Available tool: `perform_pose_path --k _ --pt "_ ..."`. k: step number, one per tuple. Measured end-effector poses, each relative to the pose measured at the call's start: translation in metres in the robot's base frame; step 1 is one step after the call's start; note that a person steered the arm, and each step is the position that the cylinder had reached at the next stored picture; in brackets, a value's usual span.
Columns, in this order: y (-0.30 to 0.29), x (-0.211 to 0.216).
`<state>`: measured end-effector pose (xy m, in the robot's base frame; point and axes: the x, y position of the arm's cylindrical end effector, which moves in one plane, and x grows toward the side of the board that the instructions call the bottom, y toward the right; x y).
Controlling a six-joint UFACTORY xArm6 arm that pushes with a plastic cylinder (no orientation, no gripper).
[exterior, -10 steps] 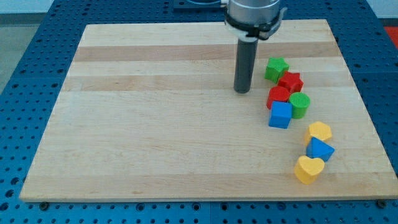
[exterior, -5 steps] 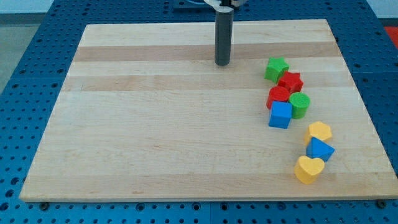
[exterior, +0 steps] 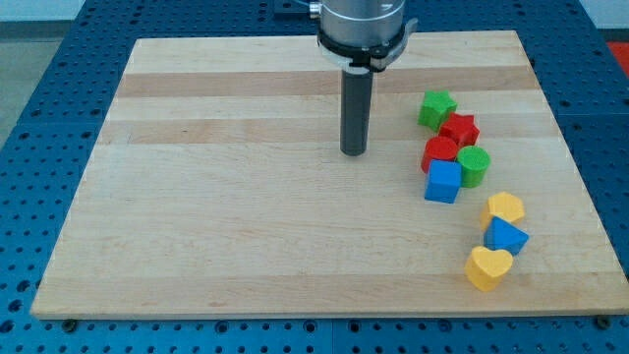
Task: Push the cube to the right side
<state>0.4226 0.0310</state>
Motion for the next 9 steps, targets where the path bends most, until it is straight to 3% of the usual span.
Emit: perform_pose_path --k 1,2,4,7,9 --pt "0.0 0.014" --pt "0.01 0.057" --pt "0.016 0.057" --pt "0.104 0.057" --pt "0.104 0.057"
